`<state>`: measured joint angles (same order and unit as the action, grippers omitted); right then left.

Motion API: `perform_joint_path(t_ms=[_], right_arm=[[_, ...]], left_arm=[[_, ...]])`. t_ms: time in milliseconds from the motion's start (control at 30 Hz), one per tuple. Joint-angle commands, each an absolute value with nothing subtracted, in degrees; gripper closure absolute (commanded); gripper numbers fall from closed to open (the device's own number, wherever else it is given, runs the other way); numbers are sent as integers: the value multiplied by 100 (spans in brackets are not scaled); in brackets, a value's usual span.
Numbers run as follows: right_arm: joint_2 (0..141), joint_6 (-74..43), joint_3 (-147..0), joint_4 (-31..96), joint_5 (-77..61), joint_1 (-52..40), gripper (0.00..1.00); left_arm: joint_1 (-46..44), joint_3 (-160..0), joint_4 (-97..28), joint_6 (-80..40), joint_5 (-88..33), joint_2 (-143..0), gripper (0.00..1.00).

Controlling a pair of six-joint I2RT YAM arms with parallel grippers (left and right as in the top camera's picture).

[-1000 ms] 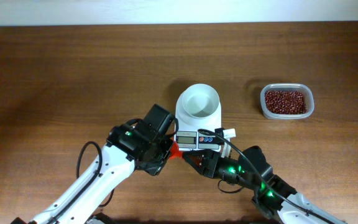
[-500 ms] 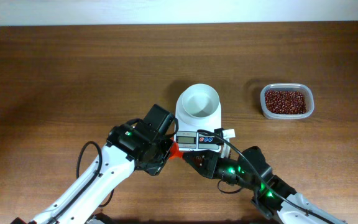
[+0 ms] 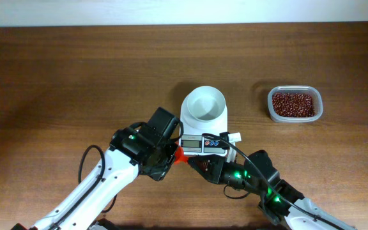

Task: Scoop and weigh 50g on scale
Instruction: 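Grasp the scoop handle with right gripper and release left gripper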

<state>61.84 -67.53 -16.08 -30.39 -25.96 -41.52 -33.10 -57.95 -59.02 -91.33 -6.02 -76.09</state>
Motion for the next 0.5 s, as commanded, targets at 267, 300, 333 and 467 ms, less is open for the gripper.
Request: perform_joint_path(t_ms=[267, 300, 333, 467], right_arm=[[6189, -6696, -1706, -2919, -2886, -4241, 96], [6189, -6541, -1706, -2801, -2895, -4237, 96], [6187, -6493, -1706, -2718, -2893, -4237, 96], [6187, -5487, -1706, -2226, -2718, -4235, 96]], left_arm=[[-3341, -5813, -5900, -9212, -320, -7640, 87], [-3339, -5813, -5902, -9212, -320, -7640, 76], [-3339, -5813, -5907, -9209, -320, -7640, 64], [-3339, -5813, -5920, -9209, -318, -7640, 31]])
